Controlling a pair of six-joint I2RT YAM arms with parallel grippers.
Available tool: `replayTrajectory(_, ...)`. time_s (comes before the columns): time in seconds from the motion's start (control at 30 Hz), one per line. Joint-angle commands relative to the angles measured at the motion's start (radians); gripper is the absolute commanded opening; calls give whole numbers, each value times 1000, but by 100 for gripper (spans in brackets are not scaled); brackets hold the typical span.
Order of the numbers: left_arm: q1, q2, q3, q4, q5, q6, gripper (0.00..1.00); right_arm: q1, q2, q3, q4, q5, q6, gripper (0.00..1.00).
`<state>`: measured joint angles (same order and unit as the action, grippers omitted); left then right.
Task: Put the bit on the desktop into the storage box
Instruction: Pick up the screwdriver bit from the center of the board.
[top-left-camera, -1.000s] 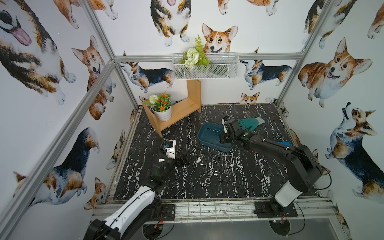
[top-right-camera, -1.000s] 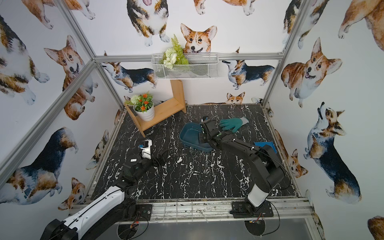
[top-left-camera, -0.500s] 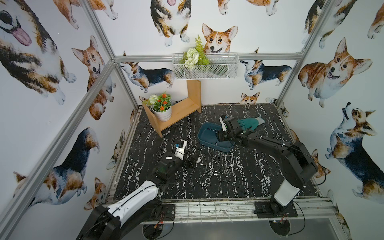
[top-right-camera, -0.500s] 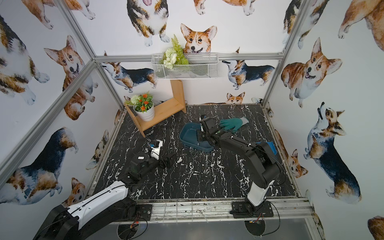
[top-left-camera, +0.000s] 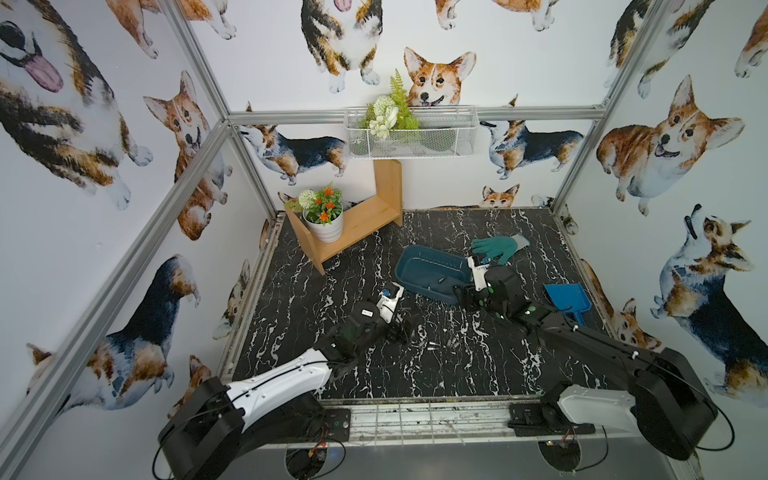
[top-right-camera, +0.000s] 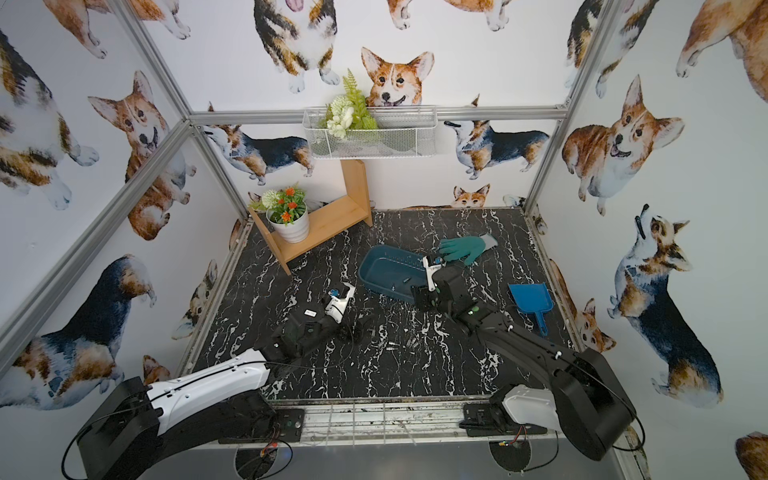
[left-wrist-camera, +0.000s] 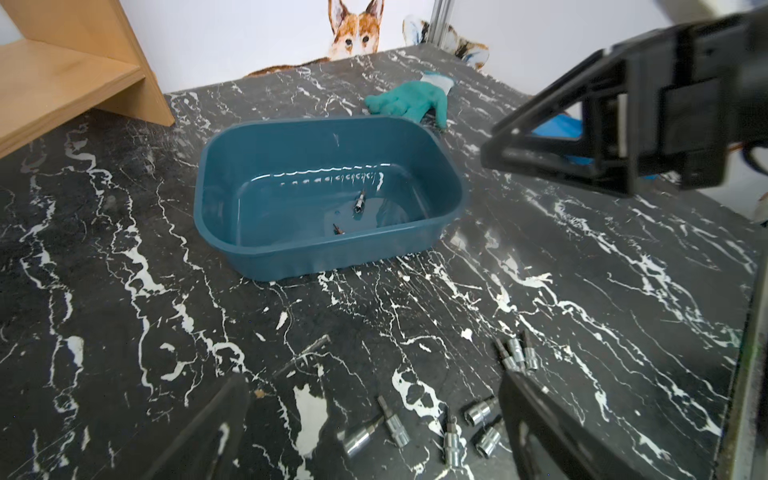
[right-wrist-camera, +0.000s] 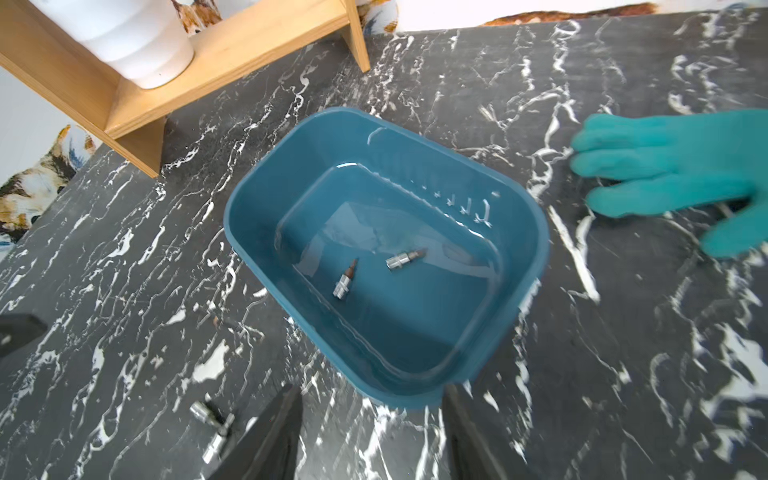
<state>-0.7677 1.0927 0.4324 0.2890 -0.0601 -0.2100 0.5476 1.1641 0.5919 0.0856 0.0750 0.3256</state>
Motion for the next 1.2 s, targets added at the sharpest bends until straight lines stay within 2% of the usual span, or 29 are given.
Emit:
replayTrajectory(0.0, -16, 32, 31, -120, -87, -45, 100, -2, -92, -102, 178, 35, -26, 66)
replayTrajectory(0.07, -19, 52, 44, -155, -80, -56, 100, -2, -142, -166, 227, 41, -35, 70)
replayTrajectory(0.13, -19, 72, 56, -179, -68, -70, 100, -1, -191, -226, 272, 45, -46, 85)
replayTrajectory(0.2, -19, 92, 70, -198, -41, -76, 100, -2, -226, -264, 301, 52, -45, 90)
replayTrajectory(0.47, -12, 229, 153, -269, 48, -63, 92, -1, -278, -274, 274, 71, -43, 89)
replayTrajectory(0.73, 30, 369, 211, -278, 154, -53, 78, -1, -304, -285, 272, 85, -45, 88)
replayTrajectory(1.17, 45, 458, 243, -275, 221, -43, 68, -1, -302, -287, 272, 87, -46, 88)
